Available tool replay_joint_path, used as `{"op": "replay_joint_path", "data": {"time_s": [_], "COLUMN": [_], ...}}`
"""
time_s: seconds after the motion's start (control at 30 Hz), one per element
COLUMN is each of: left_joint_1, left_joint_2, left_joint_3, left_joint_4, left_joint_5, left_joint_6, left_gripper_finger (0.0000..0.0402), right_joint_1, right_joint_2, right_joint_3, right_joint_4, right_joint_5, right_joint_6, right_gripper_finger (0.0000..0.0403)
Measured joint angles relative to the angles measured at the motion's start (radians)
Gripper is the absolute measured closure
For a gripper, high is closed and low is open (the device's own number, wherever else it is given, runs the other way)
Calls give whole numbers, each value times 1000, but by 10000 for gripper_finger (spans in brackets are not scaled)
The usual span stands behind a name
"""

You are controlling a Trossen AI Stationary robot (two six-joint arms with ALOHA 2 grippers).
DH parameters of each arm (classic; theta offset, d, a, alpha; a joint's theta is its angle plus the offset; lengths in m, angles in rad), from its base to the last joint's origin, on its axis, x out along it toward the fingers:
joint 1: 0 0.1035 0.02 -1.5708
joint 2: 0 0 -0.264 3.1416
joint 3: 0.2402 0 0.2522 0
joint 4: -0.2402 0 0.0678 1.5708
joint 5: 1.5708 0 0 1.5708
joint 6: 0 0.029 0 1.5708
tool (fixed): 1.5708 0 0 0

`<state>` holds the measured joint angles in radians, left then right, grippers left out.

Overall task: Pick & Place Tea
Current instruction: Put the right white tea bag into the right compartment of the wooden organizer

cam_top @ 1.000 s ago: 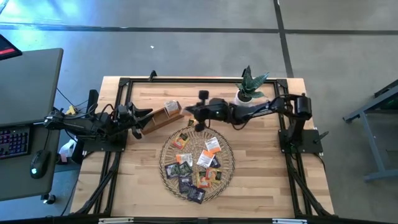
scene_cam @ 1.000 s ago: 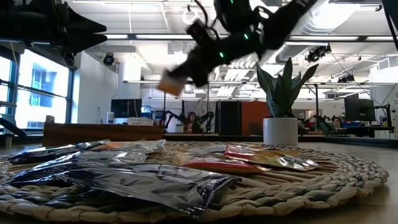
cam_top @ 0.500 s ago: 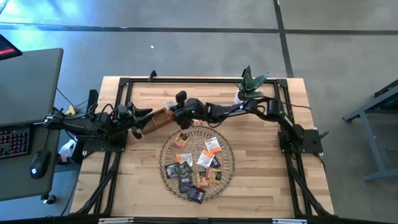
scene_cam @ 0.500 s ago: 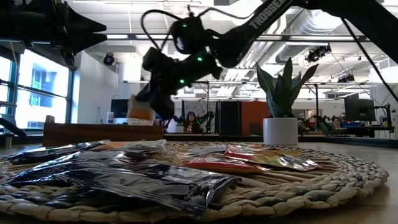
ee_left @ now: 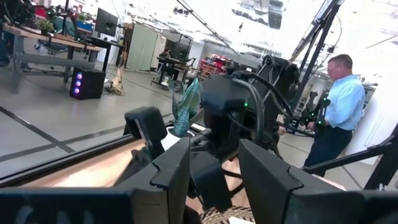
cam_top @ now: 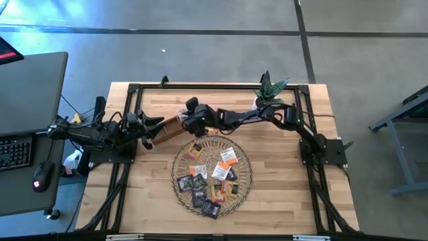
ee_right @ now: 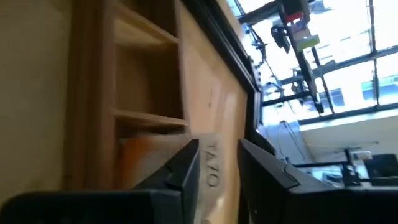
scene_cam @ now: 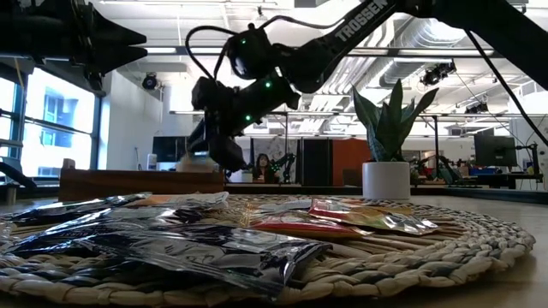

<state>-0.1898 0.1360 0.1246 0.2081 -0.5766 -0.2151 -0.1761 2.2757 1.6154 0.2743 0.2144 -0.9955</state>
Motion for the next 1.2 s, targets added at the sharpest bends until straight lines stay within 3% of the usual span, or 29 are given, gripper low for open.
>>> {"op": "replay_joint_path", "data": {"time_s": [0.13, 0.27, 0.43, 0.67, 0.77, 0.9, 1.03, 1.2], "left_joint_1": [0, 0, 0, 0, 0, 0, 0, 0], "left_joint_2": [0, 0, 0, 0, 0, 0, 0, 0], "left_joint_3": [0, 0, 0, 0, 0, 0, 0, 0], "left_joint_4": [0, -2, -2, -2, -8, -40, -45, -40], "left_joint_5": [0, 2, 3, 77, 81, 82, 68, 37], "left_joint_6": [0, 0, 0, -50, -71, -82, -82, -83], "left_gripper_finger": [266, 266, 266, 266, 266, 266, 266, 266], "right_joint_1": [7, 34, 108, 200, 224, 230, 236, 239], "right_joint_2": [-5, -21, -115, -326, -438, -597, -700, -696], "right_joint_3": [0, 0, 0, -1, -53, -239, -495, -763], "right_joint_4": [59, 44, -167, -547, -687, -750, -533, -177], "right_joint_5": [38, 174, 254, 339, 253, -27, -221, -249], "right_joint_6": [-5, -46, -14, 284, 440, 609, 675, 716], "right_gripper_finger": [269, 256, 253, 271, 276, 278, 278, 263]}}
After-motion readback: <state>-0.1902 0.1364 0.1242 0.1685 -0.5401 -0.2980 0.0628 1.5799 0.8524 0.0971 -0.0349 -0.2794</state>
